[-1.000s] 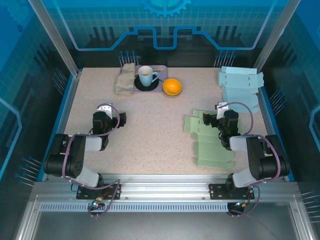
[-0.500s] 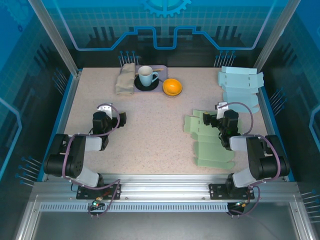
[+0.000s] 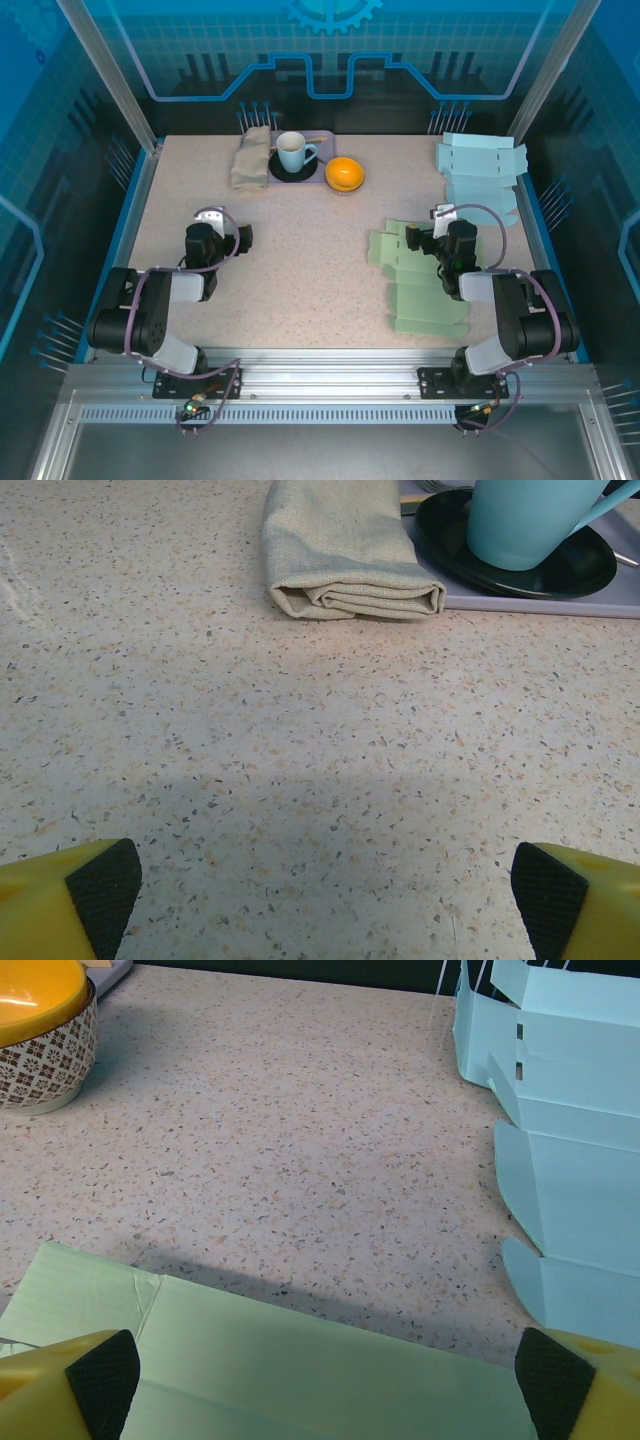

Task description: Fold the paper box

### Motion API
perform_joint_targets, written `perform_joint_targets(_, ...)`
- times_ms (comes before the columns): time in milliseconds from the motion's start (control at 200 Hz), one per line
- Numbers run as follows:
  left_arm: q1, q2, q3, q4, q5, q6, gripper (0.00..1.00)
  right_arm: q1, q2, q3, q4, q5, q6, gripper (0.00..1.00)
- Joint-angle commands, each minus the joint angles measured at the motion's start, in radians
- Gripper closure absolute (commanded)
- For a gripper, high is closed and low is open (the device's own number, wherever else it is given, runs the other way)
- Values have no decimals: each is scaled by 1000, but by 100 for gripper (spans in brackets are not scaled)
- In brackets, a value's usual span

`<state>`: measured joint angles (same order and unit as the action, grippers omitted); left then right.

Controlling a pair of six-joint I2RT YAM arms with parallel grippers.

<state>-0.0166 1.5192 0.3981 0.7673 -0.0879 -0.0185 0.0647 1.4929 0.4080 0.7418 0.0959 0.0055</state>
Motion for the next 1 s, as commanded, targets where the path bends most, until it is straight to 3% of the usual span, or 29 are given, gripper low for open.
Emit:
perform_joint_targets(0,10,-4,25,4,29,17,1,-1,11,23,10,-12,-10,0)
perform_joint_targets(255,17,-16,32,-18,22,9,1,-10,5,37,-11,-41,-11,0)
perform_joint_targets(375,12,-131,151,-324,-141,-54,1,28,-95,204,-369,68,-1,0)
perform_joint_targets(490,10,-235,181,-436,-154,-148,1,43,-158,381,-710,175,123,0)
perform_joint_targets(640,9,-314,252,-626,-148,-448,1,47,-171,555,-1056,230,283,0)
perform_joint_targets(770,-6,-304,340,-794,0,-609,1,45,-171,598,-1233,242,397,0)
perform_joint_targets(855,-73,-280,346,-797,85,-642,1,44,-160,580,-1270,206,435,0)
perform_joint_targets(995,-300,-160,480,-900,105,-601,1,44,-164,480,-1224,159,496,0)
